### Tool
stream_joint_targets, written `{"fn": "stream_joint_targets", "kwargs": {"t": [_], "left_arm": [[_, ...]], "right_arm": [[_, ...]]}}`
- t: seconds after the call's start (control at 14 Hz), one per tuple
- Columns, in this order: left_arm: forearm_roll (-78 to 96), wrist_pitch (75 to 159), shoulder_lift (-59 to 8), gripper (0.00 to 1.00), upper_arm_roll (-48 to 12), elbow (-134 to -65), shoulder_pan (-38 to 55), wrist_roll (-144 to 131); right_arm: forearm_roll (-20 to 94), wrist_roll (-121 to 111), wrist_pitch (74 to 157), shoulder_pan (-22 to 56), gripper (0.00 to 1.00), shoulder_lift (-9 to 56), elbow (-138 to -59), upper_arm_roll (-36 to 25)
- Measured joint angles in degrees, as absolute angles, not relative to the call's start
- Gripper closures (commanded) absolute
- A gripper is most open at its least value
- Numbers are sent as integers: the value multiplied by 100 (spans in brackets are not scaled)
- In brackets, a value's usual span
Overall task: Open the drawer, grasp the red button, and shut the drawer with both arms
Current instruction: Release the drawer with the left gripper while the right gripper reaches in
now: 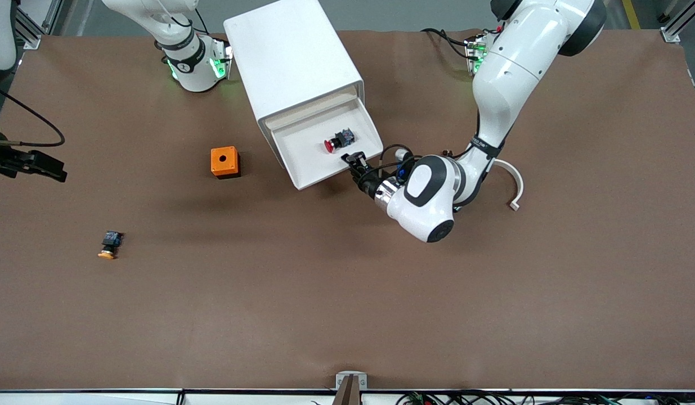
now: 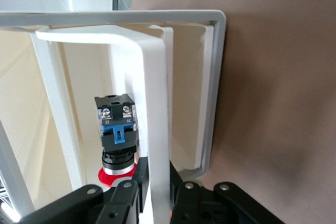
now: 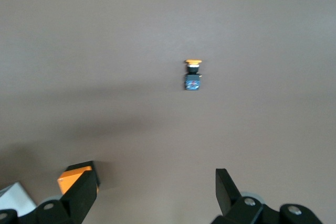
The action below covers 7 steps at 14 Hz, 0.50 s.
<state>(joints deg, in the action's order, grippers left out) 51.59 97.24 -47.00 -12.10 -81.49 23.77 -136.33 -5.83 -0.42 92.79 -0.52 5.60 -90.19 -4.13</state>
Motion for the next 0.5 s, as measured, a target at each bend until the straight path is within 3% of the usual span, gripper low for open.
{"fn": "stream_joint_targets", "kwargs": {"t": [0.07,0.14,0.21,0.5], "left_arm": [[5150,9736,-4703,39,-1197,-8133,2366,-13575],[5148,9752,-4703,13,-1183,-8125,2360,-13514],[5142,9779,-4704,0,-1173,-8115,2349,-13480],[5103,9789,-4703,0,-1165,-7992,2219,-13443]], "right_arm": [[-633,43,9277,36,0,594,-8973,-393],[-643,280,9258,139,0,603,-8950,-371],[-626,694,9196,272,0,602,-8942,-351],[-109,3166,8899,1044,0,603,-8937,-287]]}}
